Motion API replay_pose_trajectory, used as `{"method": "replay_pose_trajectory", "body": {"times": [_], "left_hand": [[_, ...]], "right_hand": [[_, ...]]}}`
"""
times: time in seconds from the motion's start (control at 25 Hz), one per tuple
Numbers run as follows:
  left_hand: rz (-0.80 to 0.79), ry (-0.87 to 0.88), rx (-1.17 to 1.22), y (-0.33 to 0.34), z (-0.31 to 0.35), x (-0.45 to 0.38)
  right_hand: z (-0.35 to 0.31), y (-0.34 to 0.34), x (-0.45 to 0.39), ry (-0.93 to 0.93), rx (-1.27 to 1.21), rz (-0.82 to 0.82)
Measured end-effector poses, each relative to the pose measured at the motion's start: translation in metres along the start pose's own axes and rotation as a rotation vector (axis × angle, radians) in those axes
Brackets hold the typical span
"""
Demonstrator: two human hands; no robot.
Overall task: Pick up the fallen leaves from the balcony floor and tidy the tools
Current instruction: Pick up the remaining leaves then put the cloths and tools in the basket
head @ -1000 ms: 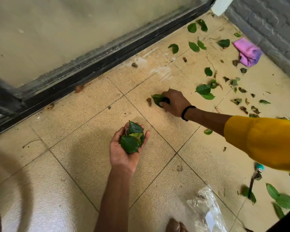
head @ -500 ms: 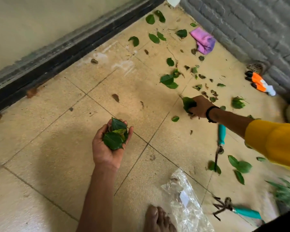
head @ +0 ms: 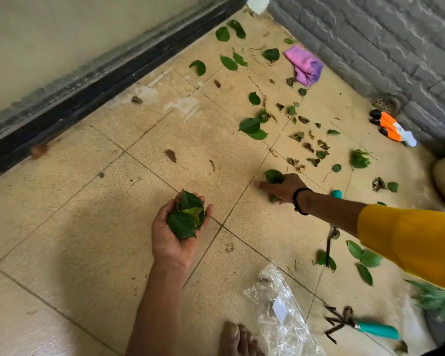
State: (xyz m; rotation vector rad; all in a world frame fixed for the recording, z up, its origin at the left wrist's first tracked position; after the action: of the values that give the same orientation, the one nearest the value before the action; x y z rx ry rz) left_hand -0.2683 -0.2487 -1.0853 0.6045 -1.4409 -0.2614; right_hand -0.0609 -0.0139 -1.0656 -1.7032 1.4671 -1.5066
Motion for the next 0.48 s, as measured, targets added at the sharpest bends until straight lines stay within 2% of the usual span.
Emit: {"method": "replay_pose_trajectory", "body": {"times": [0.08,0.28,0.48], "left_hand": [[0.013,0.024,0.039,-0.003,0.015,0.0],[0.03,0.106,0.112,-0.008,0.051,0.004],[0.039,0.13,0.137,-0.013,0.063,0.012]], "right_hand": [[-0.032,0.016,-0.001,-0.096,0.06,0.017],[-0.118,0.044,0.009,-0.497,0.317,0.063],[-0.192,0.055,0.027,-0.728,0.209,0.025]]}}
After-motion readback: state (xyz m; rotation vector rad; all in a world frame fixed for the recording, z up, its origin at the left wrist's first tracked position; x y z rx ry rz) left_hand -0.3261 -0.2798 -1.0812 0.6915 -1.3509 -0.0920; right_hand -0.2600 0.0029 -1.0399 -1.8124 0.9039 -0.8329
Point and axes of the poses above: each hand's wrist, its own x-axis away from the middle knuckle, its own y-axis out of the palm, z = x × y, the point moved 6 cm from there along -x, towards the middle knuckle, and after that the axes turned 13 degrees about z, right-handed, at the moved point
